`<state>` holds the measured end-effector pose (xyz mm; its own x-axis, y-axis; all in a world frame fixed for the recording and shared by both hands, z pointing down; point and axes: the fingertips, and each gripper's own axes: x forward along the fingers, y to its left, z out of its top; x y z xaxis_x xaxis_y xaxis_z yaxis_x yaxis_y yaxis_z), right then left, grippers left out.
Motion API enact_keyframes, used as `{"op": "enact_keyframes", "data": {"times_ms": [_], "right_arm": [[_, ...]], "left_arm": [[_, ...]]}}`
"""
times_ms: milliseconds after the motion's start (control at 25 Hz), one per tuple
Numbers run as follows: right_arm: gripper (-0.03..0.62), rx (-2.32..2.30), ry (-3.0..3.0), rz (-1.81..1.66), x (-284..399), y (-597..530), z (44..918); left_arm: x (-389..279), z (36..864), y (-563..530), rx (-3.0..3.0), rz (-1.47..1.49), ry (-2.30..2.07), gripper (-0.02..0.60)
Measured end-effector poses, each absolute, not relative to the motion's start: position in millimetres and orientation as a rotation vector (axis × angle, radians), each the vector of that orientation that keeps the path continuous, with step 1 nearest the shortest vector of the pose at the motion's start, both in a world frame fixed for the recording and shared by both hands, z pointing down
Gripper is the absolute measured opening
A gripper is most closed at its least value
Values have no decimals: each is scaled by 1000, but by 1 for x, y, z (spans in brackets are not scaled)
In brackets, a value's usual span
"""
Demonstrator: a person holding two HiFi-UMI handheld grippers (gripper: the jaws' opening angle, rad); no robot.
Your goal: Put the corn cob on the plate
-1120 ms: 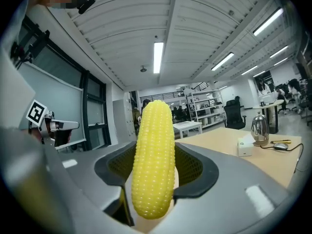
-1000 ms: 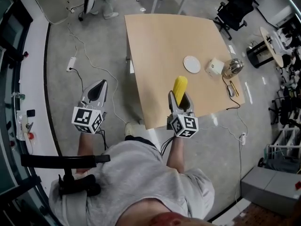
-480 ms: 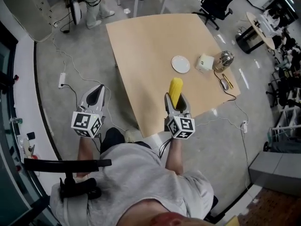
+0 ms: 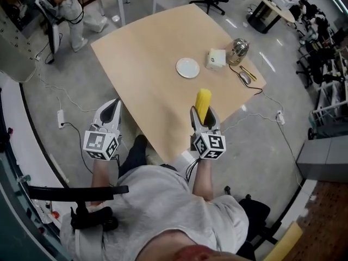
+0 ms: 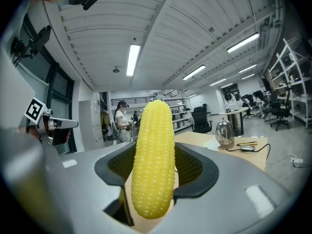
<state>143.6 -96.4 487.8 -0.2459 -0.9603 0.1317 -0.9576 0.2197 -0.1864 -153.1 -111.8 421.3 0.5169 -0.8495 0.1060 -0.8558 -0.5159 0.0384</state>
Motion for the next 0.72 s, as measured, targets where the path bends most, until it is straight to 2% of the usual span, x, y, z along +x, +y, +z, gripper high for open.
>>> {"op": "enact_keyframes", "data": {"times_ms": [720], "right_arm": [[248,-2181,2301,-414,205,-184,527]], "left_arm": [[-72,477,-244,2740,259,-1119,20]]}}
